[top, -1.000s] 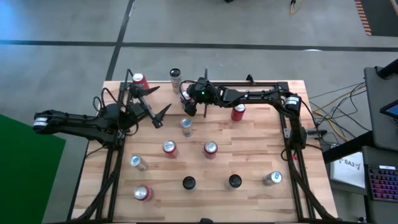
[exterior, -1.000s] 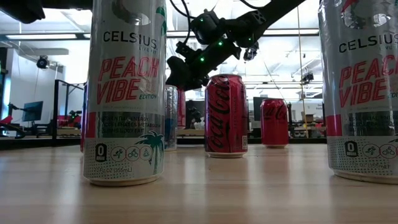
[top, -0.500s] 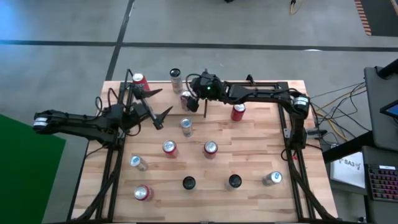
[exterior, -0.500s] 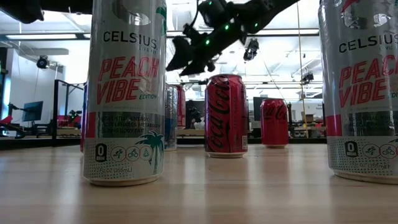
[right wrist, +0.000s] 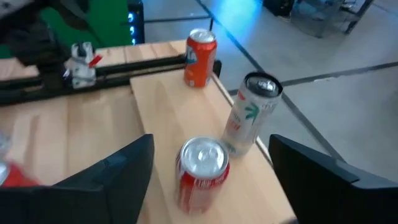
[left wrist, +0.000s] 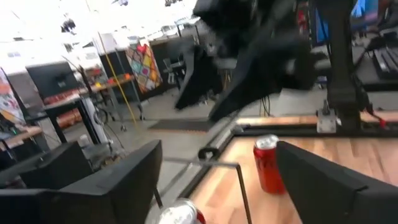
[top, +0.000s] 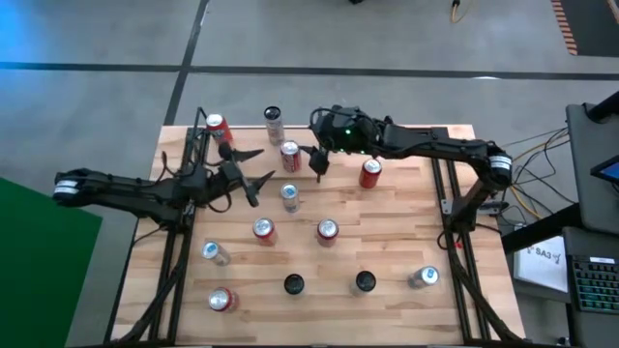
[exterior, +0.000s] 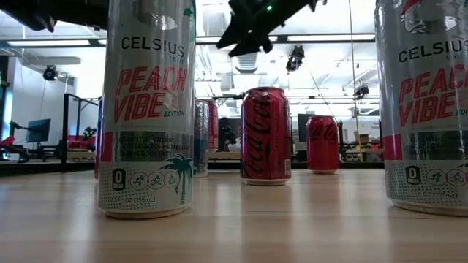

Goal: Place canned beverage on shelf
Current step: Put the red white soda can on the shelf

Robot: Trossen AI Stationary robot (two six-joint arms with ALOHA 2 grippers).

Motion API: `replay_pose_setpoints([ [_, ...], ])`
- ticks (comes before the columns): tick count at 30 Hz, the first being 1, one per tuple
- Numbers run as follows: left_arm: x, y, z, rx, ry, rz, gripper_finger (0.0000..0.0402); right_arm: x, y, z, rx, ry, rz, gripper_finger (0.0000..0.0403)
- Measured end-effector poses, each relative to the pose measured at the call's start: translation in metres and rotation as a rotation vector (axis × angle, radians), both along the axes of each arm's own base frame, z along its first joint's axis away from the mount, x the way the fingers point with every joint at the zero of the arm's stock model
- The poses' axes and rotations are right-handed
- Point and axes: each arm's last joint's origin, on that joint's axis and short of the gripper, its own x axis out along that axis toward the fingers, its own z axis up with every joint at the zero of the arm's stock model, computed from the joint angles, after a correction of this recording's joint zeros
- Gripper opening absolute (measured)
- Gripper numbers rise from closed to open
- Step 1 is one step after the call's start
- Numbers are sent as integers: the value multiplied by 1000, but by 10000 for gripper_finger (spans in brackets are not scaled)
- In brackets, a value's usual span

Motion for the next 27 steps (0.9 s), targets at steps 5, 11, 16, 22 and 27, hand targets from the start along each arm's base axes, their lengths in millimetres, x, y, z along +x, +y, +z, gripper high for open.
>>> replay_pose_setpoints([
  [5, 9, 1, -11, -37, 62, 11, 205, -6, 17, 3, -5, 36, 46, 224],
  [11, 18, 3, -22, -45, 183, 114, 71, -14, 30, -6, -21, 70, 88, 109],
  [16, 24, 4, -34, -29, 279, 98, 11, -20, 34, -23, -12, 112, 95, 27],
  [22, 25, 11, -43, -31, 370, 87, 2, -23, 35, -34, 11, 133, 87, 13],
  [27, 25, 18, -50, -43, 423, 116, 0, -23, 34, -33, -3, 131, 93, 13],
])
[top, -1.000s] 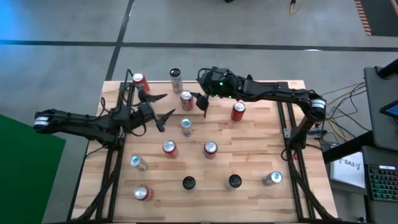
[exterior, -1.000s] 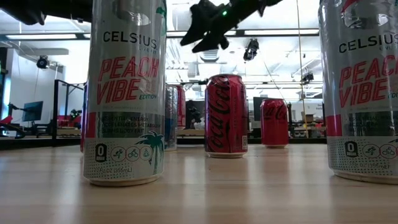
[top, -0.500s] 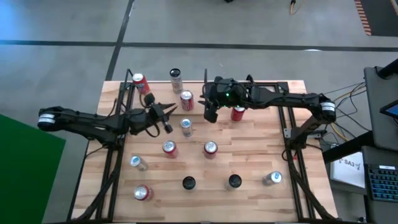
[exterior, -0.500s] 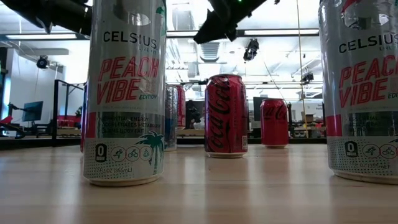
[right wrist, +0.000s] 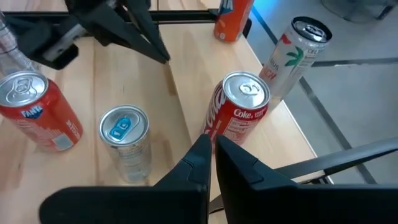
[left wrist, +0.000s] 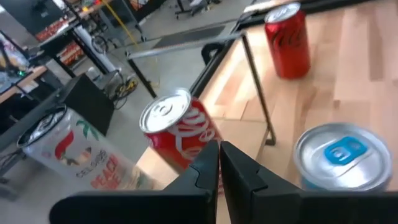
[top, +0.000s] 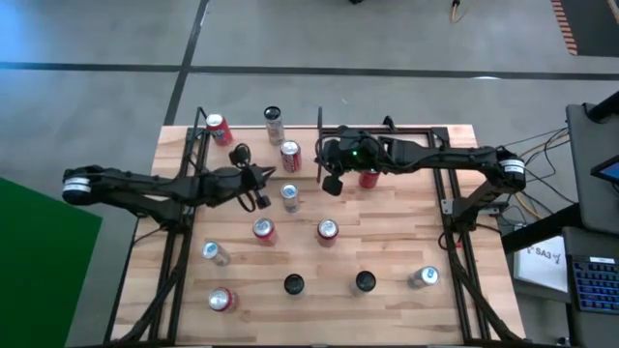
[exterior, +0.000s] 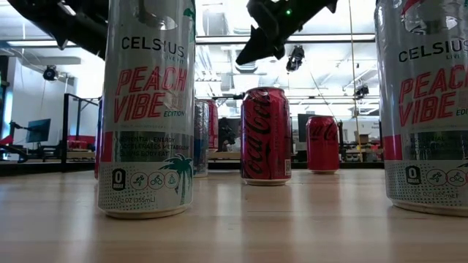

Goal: Place canned beverage on shelf
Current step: Put the red white soda can on the shelf

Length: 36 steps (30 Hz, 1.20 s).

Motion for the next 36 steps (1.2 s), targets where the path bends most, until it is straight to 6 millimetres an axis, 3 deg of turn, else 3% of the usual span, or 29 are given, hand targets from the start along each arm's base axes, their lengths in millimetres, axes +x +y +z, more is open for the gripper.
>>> replay_pose_setpoints([
  [9, 3, 16, -11, -16, 47, 65, 0, 2, -1, 4, -58, -29, 28, 12],
  [24, 30, 50, -29, -16, 54, 89, 0, -1, -14, 4, -74, -29, -4, 12],
  [36, 55, 59, -31, -21, 80, 92, 0, 0, -15, 2, -75, -35, -4, 12],
])
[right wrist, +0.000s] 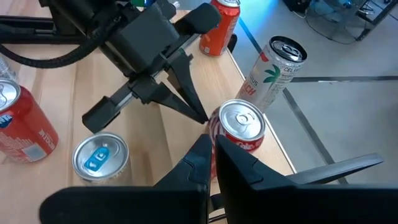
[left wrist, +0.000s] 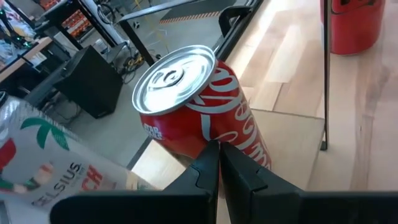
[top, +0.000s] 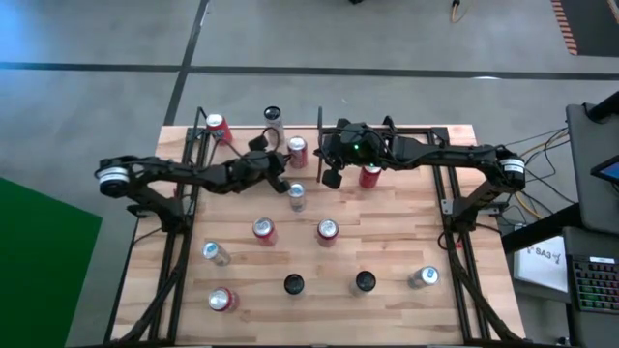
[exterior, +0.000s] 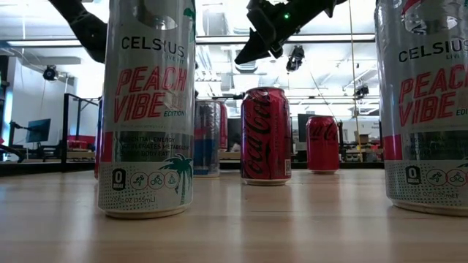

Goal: Place canned beverage on shelf
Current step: Put the red white soda can on the shelf

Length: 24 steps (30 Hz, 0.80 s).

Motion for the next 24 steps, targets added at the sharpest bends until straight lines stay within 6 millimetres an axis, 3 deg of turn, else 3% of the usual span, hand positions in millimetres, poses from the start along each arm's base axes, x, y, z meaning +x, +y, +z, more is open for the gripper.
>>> replay_pose_setpoints([
  [6, 1, 0, 4, 12, -1, -2, 0, 0, 0, 0, 28, -11, -16, 12],
  [12, -12, -4, 15, 27, -46, -5, 0, 0, 0, 1, 39, -24, -23, 12],
  [24, -47, -27, 73, 85, -247, -54, 0, -1, -15, 19, 104, -128, -105, 12],
])
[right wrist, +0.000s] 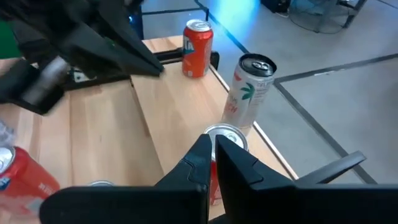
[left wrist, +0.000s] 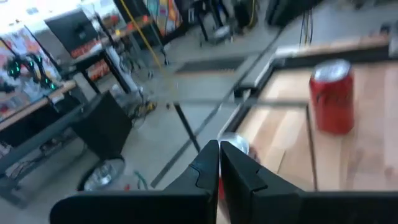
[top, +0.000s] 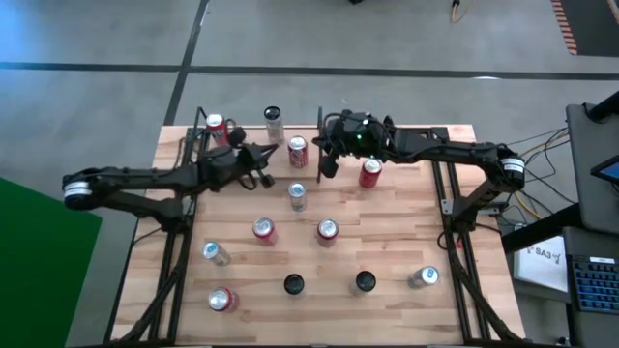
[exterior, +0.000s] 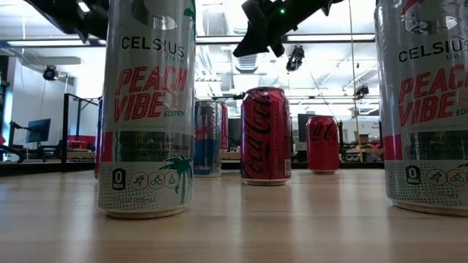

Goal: Place canned beverage on shelf
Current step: Put the red white soda can on the shelf

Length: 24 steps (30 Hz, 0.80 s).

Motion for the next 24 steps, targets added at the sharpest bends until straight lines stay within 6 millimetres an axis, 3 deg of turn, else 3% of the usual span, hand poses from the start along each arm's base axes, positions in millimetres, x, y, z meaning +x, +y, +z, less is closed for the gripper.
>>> replay_pose_setpoints([
  [4, -11, -13, 18, 17, -86, -43, 0, 3, -2, 0, 7, -9, -2, 12],
  [10, -24, -20, 33, 33, -166, -65, 0, 18, -8, -17, 10, -5, -6, 12],
  [24, -28, -21, 39, 45, -207, -65, 0, 40, -26, -38, 38, -102, -50, 12],
])
